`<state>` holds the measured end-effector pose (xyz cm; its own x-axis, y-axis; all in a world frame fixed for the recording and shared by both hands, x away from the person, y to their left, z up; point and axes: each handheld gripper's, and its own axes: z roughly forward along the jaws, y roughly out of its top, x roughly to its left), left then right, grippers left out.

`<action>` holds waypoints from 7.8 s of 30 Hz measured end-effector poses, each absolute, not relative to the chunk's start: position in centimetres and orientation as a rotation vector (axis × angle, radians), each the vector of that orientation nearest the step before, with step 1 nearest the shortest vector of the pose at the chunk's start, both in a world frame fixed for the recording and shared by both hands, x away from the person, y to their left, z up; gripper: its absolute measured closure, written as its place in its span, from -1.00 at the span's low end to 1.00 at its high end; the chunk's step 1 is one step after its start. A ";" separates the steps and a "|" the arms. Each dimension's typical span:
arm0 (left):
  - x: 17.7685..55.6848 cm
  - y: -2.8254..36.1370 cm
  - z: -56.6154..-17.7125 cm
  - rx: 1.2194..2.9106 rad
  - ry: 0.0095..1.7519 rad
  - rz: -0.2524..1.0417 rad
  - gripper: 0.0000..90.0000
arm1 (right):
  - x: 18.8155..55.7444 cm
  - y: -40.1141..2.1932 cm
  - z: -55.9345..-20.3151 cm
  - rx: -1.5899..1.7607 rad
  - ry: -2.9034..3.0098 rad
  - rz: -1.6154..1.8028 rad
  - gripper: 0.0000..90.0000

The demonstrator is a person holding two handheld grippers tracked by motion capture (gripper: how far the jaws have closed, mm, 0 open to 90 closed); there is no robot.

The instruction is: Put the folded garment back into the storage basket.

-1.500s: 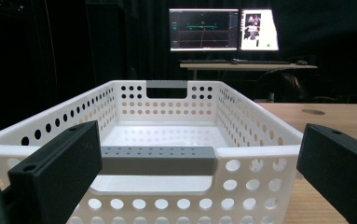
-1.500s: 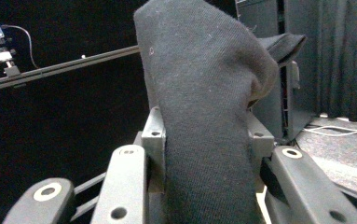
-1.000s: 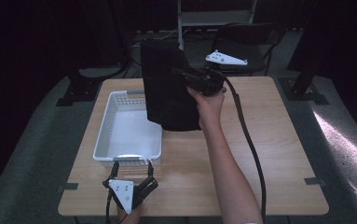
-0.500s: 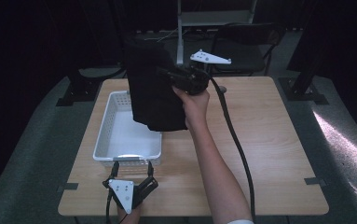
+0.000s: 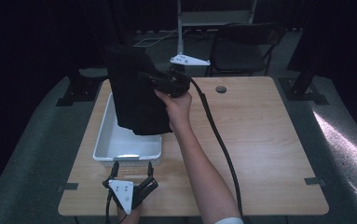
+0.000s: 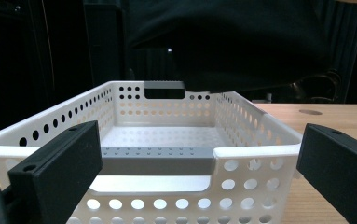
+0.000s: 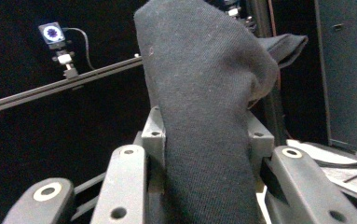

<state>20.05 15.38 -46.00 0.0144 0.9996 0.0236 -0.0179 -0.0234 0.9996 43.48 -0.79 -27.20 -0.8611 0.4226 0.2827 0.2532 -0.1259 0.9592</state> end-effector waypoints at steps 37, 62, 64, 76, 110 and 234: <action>20.1 15.4 -46.0 1.219 1.177 1.225 -0.98 | 44.9 4.9 -32.3 0.873 2.135 2.131 0.39; 20.0 15.4 -46.0 1.221 1.176 1.226 -0.98 | 46.6 5.5 -37.0 0.991 2.332 1.925 0.36; 20.0 15.4 -46.0 1.221 1.176 1.226 -0.98 | 46.8 5.2 -37.2 1.005 2.338 1.899 0.36; 20.1 15.4 -46.0 1.220 1.177 1.225 -0.98 | 47.9 4.7 -38.1 1.116 2.385 1.787 0.30; 20.1 15.4 -46.0 1.221 1.178 1.226 -0.98 | 46.5 3.4 -38.4 0.992 2.449 1.627 -0.68; 20.1 15.3 -46.0 1.212 1.192 1.241 -0.98 | 27.9 -23.5 -40.6 1.155 1.982 1.473 -0.91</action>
